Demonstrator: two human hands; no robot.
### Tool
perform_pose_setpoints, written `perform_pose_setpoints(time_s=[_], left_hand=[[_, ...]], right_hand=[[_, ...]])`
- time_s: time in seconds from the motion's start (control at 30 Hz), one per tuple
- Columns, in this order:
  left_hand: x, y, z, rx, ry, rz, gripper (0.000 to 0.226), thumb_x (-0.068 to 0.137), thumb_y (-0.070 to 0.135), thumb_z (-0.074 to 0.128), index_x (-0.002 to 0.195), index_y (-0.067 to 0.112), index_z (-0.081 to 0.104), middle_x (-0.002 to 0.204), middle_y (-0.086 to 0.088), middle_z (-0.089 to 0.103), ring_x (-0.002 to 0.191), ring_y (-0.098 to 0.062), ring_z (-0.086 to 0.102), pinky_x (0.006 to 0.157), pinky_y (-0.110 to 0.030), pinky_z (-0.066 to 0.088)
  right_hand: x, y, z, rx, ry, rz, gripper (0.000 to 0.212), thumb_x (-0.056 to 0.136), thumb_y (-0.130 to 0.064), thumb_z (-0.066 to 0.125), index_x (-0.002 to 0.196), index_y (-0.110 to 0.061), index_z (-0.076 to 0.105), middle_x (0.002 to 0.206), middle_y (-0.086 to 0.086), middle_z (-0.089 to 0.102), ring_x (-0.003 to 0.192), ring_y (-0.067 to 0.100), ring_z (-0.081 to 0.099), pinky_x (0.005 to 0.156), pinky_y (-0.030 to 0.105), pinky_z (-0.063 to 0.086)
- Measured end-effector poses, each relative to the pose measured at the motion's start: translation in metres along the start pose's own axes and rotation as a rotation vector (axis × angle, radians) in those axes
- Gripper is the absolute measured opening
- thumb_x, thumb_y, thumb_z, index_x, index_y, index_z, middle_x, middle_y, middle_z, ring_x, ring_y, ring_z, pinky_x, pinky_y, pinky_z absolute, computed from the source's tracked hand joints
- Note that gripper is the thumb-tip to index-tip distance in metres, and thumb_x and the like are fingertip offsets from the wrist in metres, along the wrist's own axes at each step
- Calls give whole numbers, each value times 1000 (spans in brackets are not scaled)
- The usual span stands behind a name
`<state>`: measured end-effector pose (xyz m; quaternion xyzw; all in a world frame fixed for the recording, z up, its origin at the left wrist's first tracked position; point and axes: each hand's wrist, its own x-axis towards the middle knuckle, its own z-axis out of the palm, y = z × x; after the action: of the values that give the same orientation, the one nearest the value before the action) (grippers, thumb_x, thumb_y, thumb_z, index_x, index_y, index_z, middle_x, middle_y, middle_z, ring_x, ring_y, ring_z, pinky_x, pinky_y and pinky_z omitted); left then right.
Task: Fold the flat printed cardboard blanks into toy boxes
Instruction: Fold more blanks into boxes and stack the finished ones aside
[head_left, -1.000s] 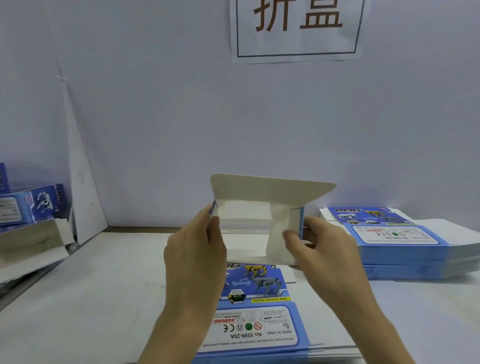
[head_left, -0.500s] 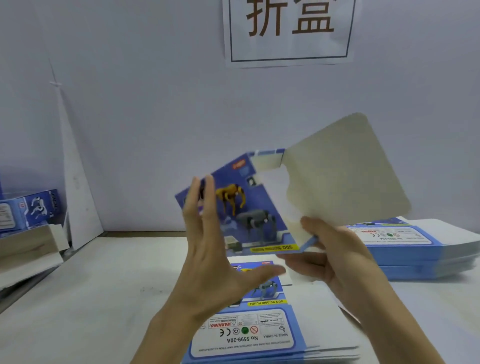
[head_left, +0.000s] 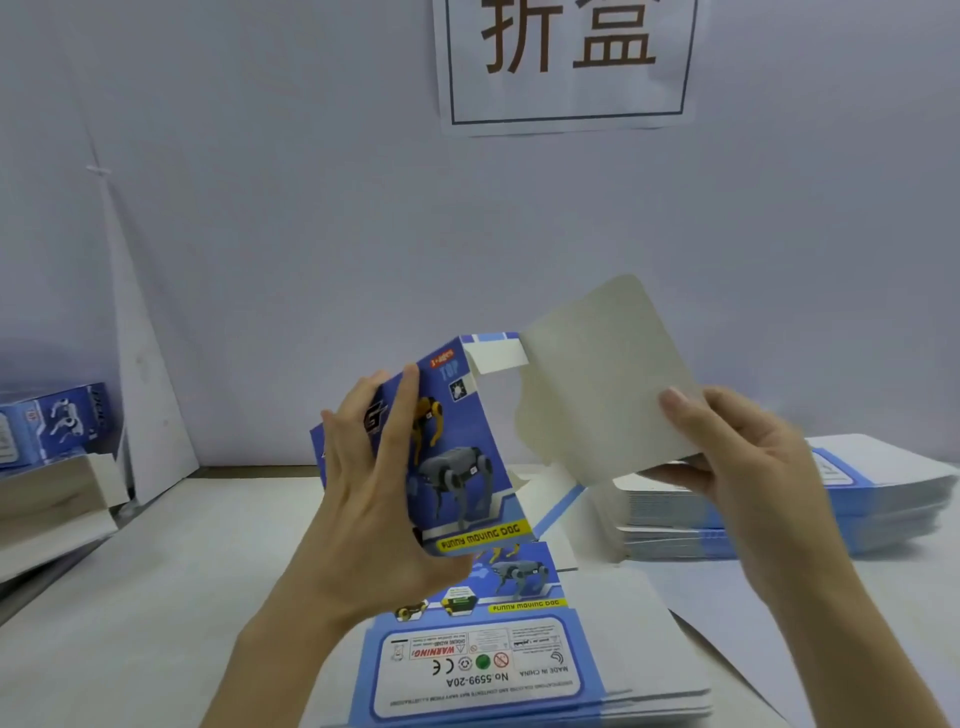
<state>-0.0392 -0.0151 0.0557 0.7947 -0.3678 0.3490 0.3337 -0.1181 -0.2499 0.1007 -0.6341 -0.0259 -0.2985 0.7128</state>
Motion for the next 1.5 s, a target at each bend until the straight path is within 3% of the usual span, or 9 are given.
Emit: perform_pose_setpoints(time_s=[0.13,0.3,0.37,0.47,0.63,0.83,1.13,1.23,1.5], left_hand=[[-2,2,-1,-213,-32,70,126,60,58,80,154,23,4,145,-1,18,139,-25,30,94,-16,48],[17,21,10,-469,6,-282,142,33,103,43,123,-7,57,82,-6,55,117,-37,54,104,-53,40],[15,29,12,-407,-51,-194,135,43,93,60,139,0,43,108,-9,53,126,-26,49,103,-38,45],[-2,21,8,-228,-107,47,134,55,56,85,154,22,1,147,-2,16,139,-6,29,93,-4,40],[2,9,-5,-163,-18,95,127,58,63,78,154,30,1,146,0,15,139,-13,28,94,-6,41],[0,5,-5,-146,-47,67,126,57,66,77,153,35,1,145,4,16,138,-13,28,93,-2,38],[4,20,0,-214,-22,108,132,55,50,86,154,18,4,139,-2,26,134,0,32,95,0,34],[5,15,-5,-168,-11,95,138,51,44,89,154,13,4,138,-8,27,129,3,31,94,1,33],[4,10,-5,-188,-42,81,126,57,56,83,154,29,6,142,0,24,136,-2,30,94,0,35]], right_hand=[[7,8,-11,265,21,120,14,75,-25,64,78,-15,74,77,3,73,66,13,69,58,26,58],[5,38,3,521,-99,792,20,55,-11,75,73,-3,75,77,12,70,73,20,56,64,25,44],[-1,42,12,530,-230,873,33,31,-5,87,61,-2,74,72,12,65,68,20,52,60,24,37],[-1,39,18,584,-232,821,58,7,-7,96,61,-3,74,63,7,64,51,14,55,41,17,39],[7,27,6,384,133,430,11,83,-20,68,87,-10,65,70,4,68,52,12,61,43,19,50],[0,8,-3,27,251,-212,2,83,-31,66,81,-32,66,71,-12,70,62,2,62,53,17,52],[1,37,15,474,-164,775,5,70,-7,61,70,-2,61,43,2,47,27,4,30,27,13,27],[2,33,20,535,-111,631,12,65,-17,65,58,-9,70,46,0,52,31,4,38,30,13,31],[5,21,-2,112,257,-69,26,85,-23,68,108,-33,68,95,-17,73,79,2,68,58,17,53]])
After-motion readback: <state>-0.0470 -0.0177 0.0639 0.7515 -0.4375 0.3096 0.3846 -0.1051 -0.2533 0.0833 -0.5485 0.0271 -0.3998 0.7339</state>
